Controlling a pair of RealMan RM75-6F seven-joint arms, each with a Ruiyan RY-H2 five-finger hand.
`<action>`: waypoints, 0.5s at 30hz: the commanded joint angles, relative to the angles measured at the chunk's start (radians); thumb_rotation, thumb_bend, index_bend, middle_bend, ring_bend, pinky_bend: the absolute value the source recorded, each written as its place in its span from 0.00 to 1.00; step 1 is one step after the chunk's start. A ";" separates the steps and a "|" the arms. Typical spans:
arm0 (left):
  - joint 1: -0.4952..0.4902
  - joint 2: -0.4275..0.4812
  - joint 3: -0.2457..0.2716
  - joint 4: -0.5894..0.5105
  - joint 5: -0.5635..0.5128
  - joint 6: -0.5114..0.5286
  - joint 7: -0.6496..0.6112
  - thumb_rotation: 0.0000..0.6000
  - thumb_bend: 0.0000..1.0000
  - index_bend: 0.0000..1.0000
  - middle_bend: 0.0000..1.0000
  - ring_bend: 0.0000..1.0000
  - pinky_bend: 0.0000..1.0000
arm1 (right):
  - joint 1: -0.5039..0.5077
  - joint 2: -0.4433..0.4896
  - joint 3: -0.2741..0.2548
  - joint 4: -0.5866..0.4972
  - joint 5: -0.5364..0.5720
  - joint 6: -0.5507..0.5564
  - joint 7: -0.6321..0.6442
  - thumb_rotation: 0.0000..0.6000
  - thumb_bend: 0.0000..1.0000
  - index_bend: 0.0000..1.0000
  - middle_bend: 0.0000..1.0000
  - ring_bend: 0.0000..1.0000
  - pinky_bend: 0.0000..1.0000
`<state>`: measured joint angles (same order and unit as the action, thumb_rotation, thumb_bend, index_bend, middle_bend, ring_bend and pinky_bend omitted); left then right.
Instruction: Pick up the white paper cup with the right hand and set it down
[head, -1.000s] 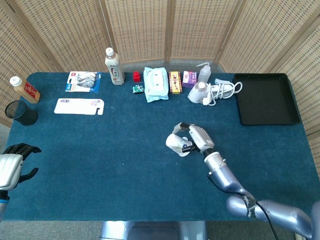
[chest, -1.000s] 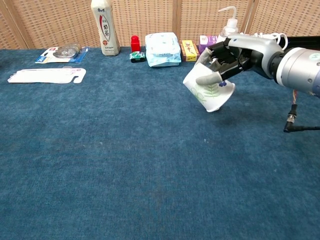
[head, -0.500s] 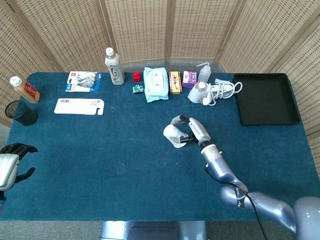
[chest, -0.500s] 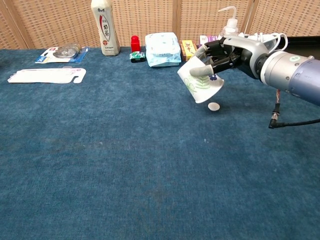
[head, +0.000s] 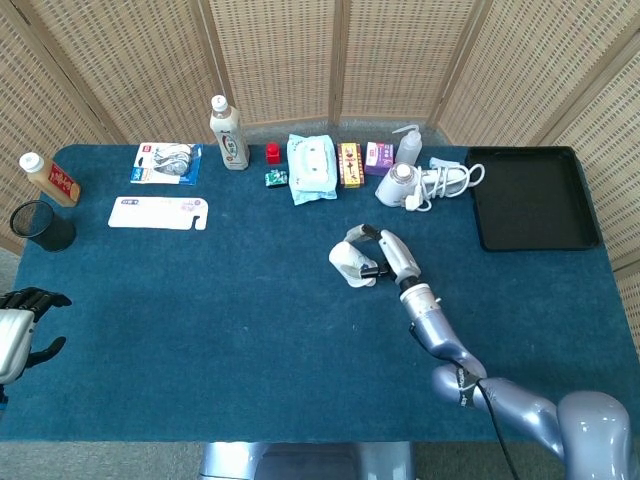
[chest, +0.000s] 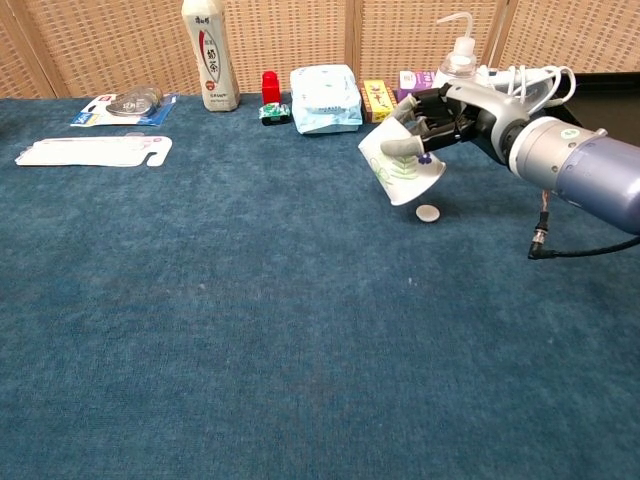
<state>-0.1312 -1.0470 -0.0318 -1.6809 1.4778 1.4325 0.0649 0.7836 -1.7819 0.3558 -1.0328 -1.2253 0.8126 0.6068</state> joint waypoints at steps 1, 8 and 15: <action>0.000 0.000 -0.001 0.000 -0.001 0.000 0.001 1.00 0.20 0.37 0.41 0.27 0.26 | 0.003 -0.019 -0.006 0.031 -0.004 0.001 0.013 0.86 0.26 0.46 0.31 0.31 0.17; 0.000 0.002 -0.003 -0.005 0.001 0.002 0.005 1.00 0.20 0.37 0.41 0.27 0.26 | 0.010 -0.043 -0.023 0.089 -0.009 -0.017 0.017 0.86 0.26 0.46 0.31 0.31 0.17; 0.001 0.002 -0.002 -0.005 0.006 0.004 0.004 1.00 0.20 0.37 0.41 0.27 0.26 | 0.002 -0.035 -0.048 0.126 -0.046 -0.005 0.048 0.85 0.26 0.35 0.28 0.29 0.15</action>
<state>-0.1306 -1.0447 -0.0342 -1.6854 1.4831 1.4363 0.0692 0.7884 -1.8209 0.3126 -0.9136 -1.2649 0.8009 0.6496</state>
